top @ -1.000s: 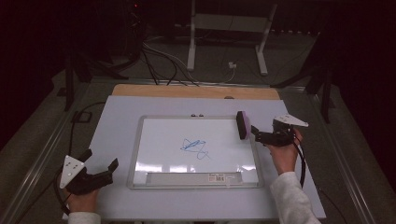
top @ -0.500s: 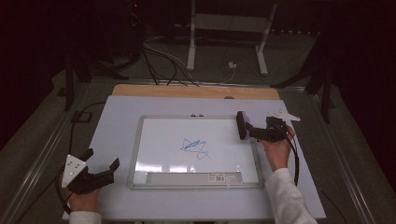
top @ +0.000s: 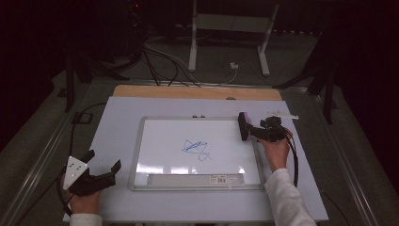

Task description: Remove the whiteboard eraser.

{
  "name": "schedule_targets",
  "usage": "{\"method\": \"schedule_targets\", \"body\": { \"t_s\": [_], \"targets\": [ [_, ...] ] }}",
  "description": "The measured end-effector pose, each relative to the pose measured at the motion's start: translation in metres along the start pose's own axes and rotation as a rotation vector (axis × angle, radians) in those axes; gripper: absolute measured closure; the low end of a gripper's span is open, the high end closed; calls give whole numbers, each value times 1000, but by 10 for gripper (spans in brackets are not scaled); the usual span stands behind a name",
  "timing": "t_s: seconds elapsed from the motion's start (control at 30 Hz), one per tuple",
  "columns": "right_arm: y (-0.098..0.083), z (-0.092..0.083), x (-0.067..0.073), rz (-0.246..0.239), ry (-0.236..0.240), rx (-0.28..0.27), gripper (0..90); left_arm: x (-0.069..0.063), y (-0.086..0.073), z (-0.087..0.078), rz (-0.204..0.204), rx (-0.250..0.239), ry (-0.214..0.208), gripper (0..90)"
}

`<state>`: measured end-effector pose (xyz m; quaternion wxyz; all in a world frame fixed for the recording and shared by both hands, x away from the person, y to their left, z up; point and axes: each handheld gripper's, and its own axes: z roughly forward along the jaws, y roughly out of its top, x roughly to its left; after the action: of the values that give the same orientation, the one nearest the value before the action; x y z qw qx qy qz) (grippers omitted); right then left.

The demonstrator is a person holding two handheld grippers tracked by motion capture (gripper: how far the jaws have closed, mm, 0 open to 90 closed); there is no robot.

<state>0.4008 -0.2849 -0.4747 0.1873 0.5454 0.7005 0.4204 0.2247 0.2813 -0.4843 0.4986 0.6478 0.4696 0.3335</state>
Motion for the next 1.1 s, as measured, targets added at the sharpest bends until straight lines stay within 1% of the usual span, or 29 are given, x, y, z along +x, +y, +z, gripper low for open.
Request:
{"method": "schedule_targets", "body": {
  "t_s": [0.07, 0.1, 0.13, 0.17, 0.2, 0.27, 0.3, 0.33, 0.47, 0.5, 0.6, 0.63, 0.7, 0.73, 0.77, 0.87, 1.0, 1.03, 1.07, 1.1],
  "targets": [
    [-1, 4, 0, 8, 2, 6, 300, 0, 0, 0, 2, 0, -1, 10],
    [-2, 7, 0, 17, -1, 17, 351, 0, 0, 0, 2, 1, -2, 10],
    [-2, 7, 0, 17, -1, 17, 351, 0, 0, 0, 3, 1, -1, 10],
    [-2, 9, 0, 30, -10, 21, 375, 0, 0, 0, 4, 1, -2, 10],
    [-3, 11, -1, 69, -11, 26, 416, 0, 0, 0, 3, -1, -2, 10],
    [-4, 13, -2, 91, -19, 24, 451, 0, 0, -1, 2, -1, -1, 10],
    [-4, 13, -2, 91, -19, 24, 451, 0, 0, -1, 1, -1, -1, 10],
    [-5, 15, -3, 102, -6, 30, 463, 1, 0, -1, 1, 0, 0, 10],
    [-4, 17, -2, 104, -4, 39, 442, 0, 0, -1, 1, 0, -1, 10],
    [-4, 19, -1, 109, 2, 50, 390, 0, 0, -1, 1, 0, -2, 10],
    [-4, 21, 0, 112, 12, 60, 373, 0, 0, -1, 3, -1, -1, 10],
    [-4, 24, 3, 108, 22, 69, 356, 0, 0, -1, 2, -1, -1, 10],
    [-3, 27, 5, 116, 26, 89, 322, 0, 0, -1, 1, -2, 1, 10],
    [-2, 29, 6, 124, 27, 106, 320, 0, 0, -1, 1, -2, 1, 10],
    [-1, 30, 8, 118, 27, 114, 315, 0, 0, -1, 0, -2, 1, 10],
    [1, 33, 14, 87, 13, 127, 318, 1, 0, -2, -3, -6, 3, 10],
    [-1, 39, 16, 82, 14, 162, 264, 2, 0, -3, -2, -6, 5, 10],
    [-1, 39, 16, 82, 14, 162, 264, 2, 0, -3, -2, -6, 5, 10],
    [-3, 40, 16, 88, 16, 168, 293, 2, 1, -3, -2, -9, 8, 11],
    [-3, 40, 17, 88, 20, 165, 303, 2, 1, -3, -2, -9, 8, 13]
  ]
}}
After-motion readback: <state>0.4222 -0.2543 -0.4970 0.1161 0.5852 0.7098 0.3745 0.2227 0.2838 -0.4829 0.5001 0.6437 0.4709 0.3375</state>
